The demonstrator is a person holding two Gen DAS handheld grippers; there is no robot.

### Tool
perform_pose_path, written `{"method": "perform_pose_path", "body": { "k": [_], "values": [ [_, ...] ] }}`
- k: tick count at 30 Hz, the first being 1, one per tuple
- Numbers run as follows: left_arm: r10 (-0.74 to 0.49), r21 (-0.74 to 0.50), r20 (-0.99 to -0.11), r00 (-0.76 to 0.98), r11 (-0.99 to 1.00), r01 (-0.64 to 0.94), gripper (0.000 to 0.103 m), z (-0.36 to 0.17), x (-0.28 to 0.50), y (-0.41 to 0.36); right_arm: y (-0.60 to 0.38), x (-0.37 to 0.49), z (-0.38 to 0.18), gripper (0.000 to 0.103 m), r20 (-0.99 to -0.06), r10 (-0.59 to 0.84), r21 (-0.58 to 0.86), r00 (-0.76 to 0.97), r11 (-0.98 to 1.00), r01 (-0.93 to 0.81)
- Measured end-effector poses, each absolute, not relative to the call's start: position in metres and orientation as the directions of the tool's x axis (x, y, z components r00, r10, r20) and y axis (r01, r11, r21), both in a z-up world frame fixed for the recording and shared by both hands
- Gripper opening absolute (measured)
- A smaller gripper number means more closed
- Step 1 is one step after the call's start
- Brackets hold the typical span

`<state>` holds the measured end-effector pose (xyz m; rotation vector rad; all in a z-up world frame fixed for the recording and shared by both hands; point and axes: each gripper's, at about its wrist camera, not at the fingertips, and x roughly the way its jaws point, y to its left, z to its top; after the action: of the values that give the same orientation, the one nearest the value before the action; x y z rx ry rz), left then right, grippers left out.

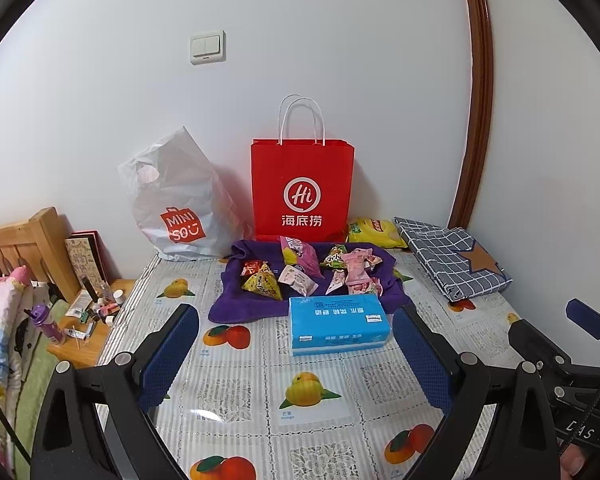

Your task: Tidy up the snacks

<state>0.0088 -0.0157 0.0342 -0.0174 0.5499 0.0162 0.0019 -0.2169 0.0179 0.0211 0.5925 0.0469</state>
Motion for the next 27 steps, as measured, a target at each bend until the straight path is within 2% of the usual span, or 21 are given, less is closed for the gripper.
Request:
{"method": "perform_pose_path", "body": {
  "k": [27],
  "values": [
    [0.021, -0.016, -0.524, 0.851, 0.999, -0.035, 0.098, 0.0301, 0.0091, -0.0116, -0.2127, 0.0027, 0.014, 0.102, -0.564, 0.063, 0.045, 0.823, 0.998, -0.045]
  ]
}}
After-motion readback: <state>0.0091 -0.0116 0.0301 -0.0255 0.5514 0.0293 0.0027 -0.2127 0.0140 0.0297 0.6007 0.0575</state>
